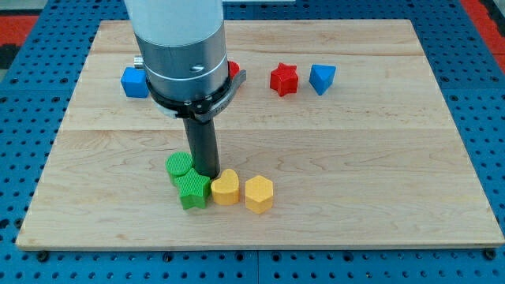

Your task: Move blue triangle and red star a bit left

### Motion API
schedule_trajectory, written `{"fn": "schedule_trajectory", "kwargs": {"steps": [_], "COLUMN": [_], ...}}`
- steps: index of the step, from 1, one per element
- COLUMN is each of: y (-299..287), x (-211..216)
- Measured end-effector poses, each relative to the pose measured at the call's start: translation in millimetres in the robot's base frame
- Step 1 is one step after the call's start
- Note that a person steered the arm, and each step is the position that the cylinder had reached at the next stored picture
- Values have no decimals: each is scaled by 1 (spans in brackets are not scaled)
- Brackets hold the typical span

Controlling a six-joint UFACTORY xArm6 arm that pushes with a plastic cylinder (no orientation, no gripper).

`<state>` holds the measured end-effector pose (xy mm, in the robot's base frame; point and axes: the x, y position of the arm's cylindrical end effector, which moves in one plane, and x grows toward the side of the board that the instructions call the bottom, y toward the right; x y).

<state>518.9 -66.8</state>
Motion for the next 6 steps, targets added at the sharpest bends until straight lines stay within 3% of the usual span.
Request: {"fn": "schedule_trajectory", "kwargs": {"steps": [1,3,4,5,6], "y": [50,255,265,214,126], "x": [-54,-69,-140,-190,-190]}}
